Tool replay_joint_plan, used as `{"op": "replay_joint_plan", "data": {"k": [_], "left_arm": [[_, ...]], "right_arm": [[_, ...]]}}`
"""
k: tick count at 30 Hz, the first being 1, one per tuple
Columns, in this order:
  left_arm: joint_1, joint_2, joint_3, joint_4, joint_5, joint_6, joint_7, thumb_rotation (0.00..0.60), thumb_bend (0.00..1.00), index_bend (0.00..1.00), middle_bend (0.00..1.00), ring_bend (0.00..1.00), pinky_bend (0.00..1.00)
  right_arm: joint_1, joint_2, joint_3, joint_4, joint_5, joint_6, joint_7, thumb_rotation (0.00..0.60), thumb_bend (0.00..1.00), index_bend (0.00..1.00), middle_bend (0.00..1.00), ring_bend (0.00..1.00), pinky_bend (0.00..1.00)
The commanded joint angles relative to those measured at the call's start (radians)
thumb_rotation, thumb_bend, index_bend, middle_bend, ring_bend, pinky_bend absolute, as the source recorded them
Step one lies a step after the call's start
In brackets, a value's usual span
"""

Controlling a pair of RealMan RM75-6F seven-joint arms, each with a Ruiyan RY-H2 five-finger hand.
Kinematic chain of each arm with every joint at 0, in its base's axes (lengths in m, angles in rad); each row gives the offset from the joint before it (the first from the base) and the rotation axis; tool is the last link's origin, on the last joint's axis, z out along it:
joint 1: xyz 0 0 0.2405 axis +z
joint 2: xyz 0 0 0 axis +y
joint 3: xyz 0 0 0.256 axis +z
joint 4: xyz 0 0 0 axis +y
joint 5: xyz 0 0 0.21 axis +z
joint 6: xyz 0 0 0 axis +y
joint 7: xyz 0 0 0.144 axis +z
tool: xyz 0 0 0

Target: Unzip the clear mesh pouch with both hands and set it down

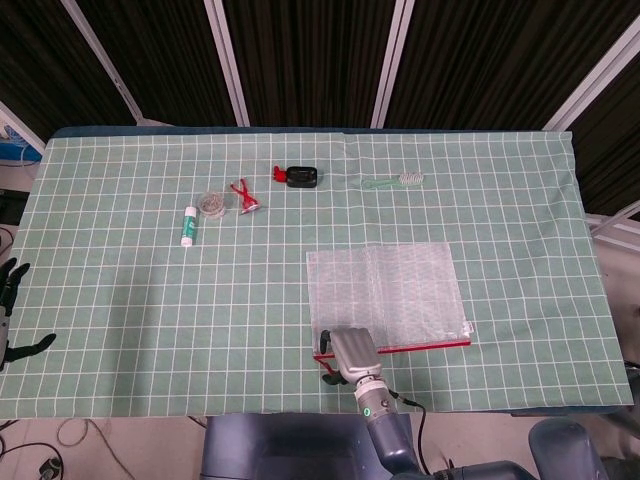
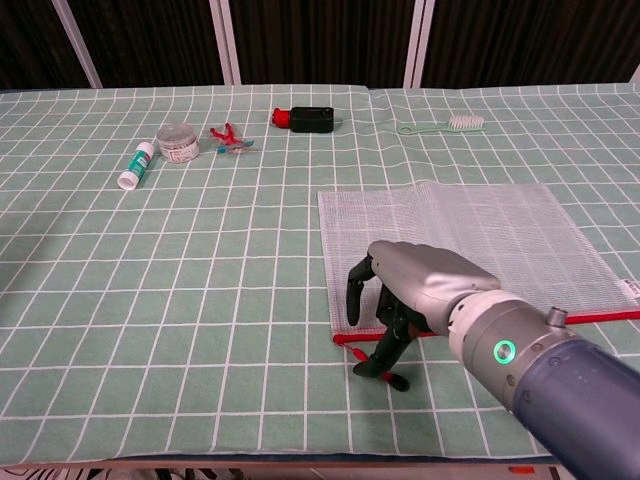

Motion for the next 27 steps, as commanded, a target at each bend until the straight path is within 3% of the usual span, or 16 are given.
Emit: {"op": "replay_joint_plan", "data": {"k": [1,9,19,27], "left_arm": [[0.000,0.000,-0.002,-0.001,-0.003,0.001,-0.002,0.600,0.01,0.00,0.00,0.00,0.00],[0.001,0.000,-0.005,-0.001,-0.010,0.001,-0.008,0.600,0.01,0.00,0.00,0.00,0.00],[0.001,0.001,-0.007,-0.002,-0.014,-0.001,-0.010,0.600,0.01,0.00,0.00,0.00,0.00],[0.001,0.002,-0.006,-0.004,-0.014,-0.001,-0.011,0.600,0.01,0.00,0.00,0.00,0.00]], "right_arm": [[-0.005,-0.007,-0.002,0.002,-0.004,0.001,0.004,0.600,0.17,0.53,1.00,1.00,1.00],[-0.020,-0.017,-0.007,0.027,0.005,0.000,-0.001,0.600,0.18,0.53,1.00,1.00,1.00],[-0.040,-0.014,-0.014,0.042,0.000,-0.004,0.005,0.600,0.29,0.53,1.00,1.00,1.00],[-0.053,-0.019,-0.014,0.043,-0.007,0.005,0.000,0.600,0.32,0.53,1.00,1.00,1.00]]}}
